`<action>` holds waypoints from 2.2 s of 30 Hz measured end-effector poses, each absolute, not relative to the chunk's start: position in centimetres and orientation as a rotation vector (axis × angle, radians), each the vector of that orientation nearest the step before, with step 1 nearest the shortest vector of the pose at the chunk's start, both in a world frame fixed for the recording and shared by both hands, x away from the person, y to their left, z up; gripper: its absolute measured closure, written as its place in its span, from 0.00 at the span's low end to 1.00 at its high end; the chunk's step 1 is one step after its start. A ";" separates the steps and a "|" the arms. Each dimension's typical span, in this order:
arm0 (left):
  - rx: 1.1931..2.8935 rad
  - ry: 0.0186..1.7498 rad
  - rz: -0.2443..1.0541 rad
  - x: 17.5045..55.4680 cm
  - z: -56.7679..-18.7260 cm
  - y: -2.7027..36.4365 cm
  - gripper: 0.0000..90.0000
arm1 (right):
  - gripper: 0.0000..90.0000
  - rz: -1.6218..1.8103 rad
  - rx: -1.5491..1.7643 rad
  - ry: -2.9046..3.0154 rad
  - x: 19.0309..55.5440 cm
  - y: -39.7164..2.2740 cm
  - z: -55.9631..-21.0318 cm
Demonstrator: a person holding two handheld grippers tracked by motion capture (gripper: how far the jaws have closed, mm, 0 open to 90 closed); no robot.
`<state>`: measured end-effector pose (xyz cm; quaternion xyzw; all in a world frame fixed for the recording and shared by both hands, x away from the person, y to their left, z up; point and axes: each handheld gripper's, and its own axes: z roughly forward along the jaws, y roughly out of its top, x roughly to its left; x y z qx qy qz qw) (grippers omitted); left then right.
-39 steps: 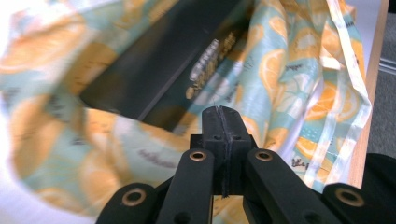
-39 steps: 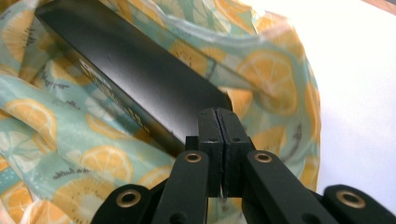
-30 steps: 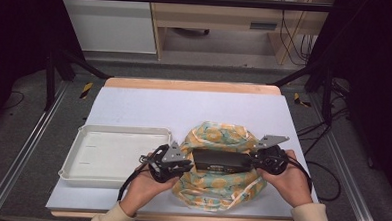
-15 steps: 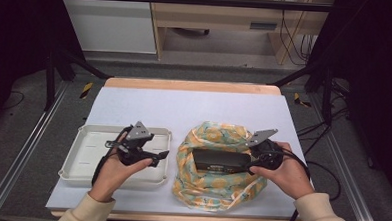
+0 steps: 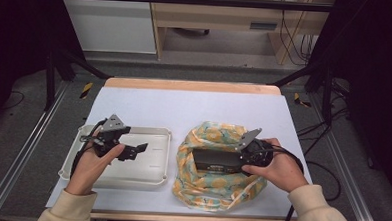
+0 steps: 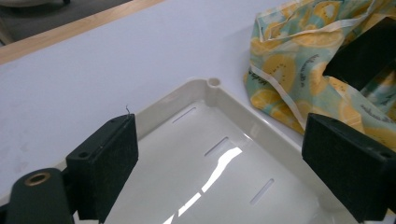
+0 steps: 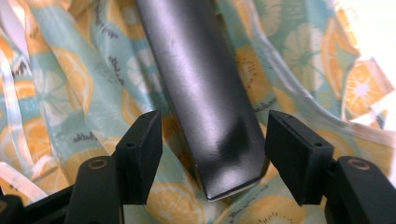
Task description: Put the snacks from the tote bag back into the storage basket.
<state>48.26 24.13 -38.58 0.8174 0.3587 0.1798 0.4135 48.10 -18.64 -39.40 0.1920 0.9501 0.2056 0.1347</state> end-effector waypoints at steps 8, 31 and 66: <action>2.040 0.909 0.445 48.5 -38.3 25.0 0.12 | 0.44 0.557 0.483 2.783 47.9 -18.5 -39.6; 2.087 0.898 0.413 48.6 -38.9 24.9 0.12 | 0.37 0.392 0.414 2.941 51.5 -16.4 -43.1; 2.070 0.945 0.378 49.0 -38.9 26.9 0.12 | 0.48 0.585 0.285 2.872 48.9 -18.8 -41.3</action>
